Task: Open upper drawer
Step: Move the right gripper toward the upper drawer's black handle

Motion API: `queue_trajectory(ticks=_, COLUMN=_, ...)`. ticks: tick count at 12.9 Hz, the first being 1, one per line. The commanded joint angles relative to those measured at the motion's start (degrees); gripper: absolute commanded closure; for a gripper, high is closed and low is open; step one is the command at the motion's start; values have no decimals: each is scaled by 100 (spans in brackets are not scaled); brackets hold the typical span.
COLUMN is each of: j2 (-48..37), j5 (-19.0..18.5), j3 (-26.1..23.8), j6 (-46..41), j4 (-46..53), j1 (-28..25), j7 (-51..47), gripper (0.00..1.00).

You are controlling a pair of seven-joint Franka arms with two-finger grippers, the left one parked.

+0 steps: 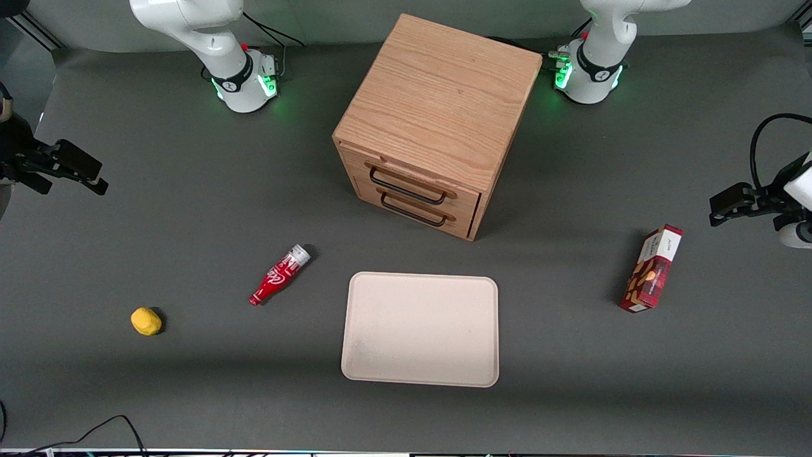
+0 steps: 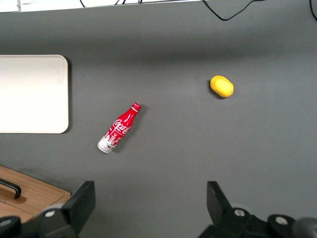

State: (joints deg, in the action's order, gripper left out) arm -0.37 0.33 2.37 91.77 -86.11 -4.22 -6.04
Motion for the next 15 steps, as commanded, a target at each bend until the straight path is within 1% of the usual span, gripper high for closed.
queue_trajectory(ticks=1, j2=90, j5=108, j3=0, j6=-273, j4=243, j1=9, j7=103, gripper=0)
queue_trajectory(ticks=3, j2=64, j5=117, j3=-17, j6=-440, j4=261, j1=-61, j7=155, gripper=0)
queue_trajectory(ticks=4, j2=46, j5=117, j3=-296, j6=-562, j4=270, j1=-79, j7=443, gripper=0)
queue_trajectory(ticks=5, j2=55, j5=47, j3=-734, j6=-572, j4=270, j1=-71, j7=698, gripper=0)
queue_trajectory(ticks=8, j2=133, j5=47, j3=-1789, j6=-573, j4=305, j1=-79, j7=798, gripper=0)
queue_trajectory(ticks=10, j2=396, j5=20, j3=-2492, j6=-529, j4=559, j1=-88, j7=806, gripper=0)
queue_trajectory(ticks=12, j2=887, j5=-190, j3=-3047, j6=-502, j4=945, j1=-97, j7=806, gripper=0)
queue_trajectory(ticks=13, j2=1185, j5=-295, j3=-3250, j6=-502, j4=1156, j1=-193, j7=806, gripper=0)
queue_trajectory(ticks=14, j2=1449, j5=-409, j3=-3304, j6=-493, j4=1358, j1=-333, j7=850, gripper=0)
queue_trajectory(ticks=15, j2=1748, j5=-637, j3=-3287, j6=-493, j4=1551, j1=-708, j7=990, gripper=0)
